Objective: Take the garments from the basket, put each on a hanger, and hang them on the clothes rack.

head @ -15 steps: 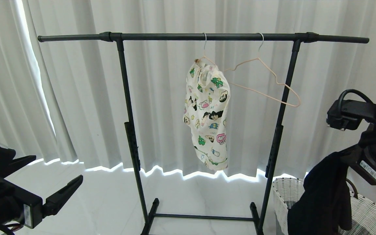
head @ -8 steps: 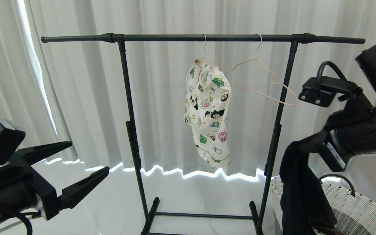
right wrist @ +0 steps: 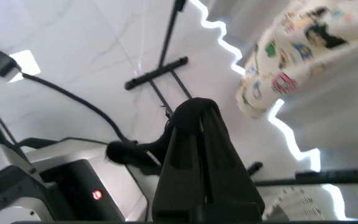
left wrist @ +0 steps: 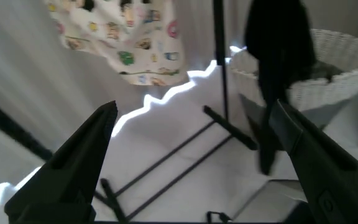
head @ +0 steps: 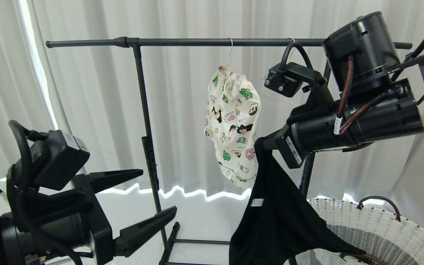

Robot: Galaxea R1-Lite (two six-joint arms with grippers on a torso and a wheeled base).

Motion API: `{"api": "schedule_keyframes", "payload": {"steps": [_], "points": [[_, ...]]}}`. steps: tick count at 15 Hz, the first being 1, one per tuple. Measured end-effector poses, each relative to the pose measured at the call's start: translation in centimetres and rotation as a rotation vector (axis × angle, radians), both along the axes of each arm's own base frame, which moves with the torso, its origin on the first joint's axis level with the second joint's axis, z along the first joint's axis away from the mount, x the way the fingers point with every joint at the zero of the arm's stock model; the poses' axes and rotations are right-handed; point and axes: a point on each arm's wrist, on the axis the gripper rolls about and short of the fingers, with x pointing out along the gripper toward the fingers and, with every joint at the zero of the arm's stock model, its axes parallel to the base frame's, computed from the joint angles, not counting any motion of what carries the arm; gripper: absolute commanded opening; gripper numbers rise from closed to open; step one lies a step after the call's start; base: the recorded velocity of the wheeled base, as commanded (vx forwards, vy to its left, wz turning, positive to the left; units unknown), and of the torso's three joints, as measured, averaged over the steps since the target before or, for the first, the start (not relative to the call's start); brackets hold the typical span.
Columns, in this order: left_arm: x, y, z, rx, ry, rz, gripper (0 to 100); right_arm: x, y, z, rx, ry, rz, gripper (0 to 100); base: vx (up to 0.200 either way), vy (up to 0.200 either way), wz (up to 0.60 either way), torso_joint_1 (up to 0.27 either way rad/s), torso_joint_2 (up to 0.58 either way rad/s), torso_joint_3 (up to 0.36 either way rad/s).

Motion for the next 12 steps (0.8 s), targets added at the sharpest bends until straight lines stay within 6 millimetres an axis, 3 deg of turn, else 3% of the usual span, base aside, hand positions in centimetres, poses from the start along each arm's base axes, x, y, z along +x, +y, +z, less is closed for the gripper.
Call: {"api": "schedule_keyframes", "payload": {"steps": [4, 9, 12], "points": [[0.8, -1.9, -0.2, -0.032, 0.088, -0.11, 100, -0.3, 1.7, 0.0, 0.023, 0.008, 0.066, 0, 0.0, 0.0, 0.0, 0.0, 0.0, 0.0], [4.8, -5.1, 0.4, -0.069, 0.174, -0.097, 100, -1.0, 2.7, 0.8, 0.073, -0.03, 0.106, 0, 0.0, 0.0, 0.0, 0.0, 0.0, 0.0], [6.3, -7.0, -0.6, -0.044, 0.212, -0.116, 100, -1.4, 2.6, 1.5, 0.091, -0.045, 0.116, 0, 0.0, 0.0, 0.0, 0.0, 0.0, 0.0]]}}
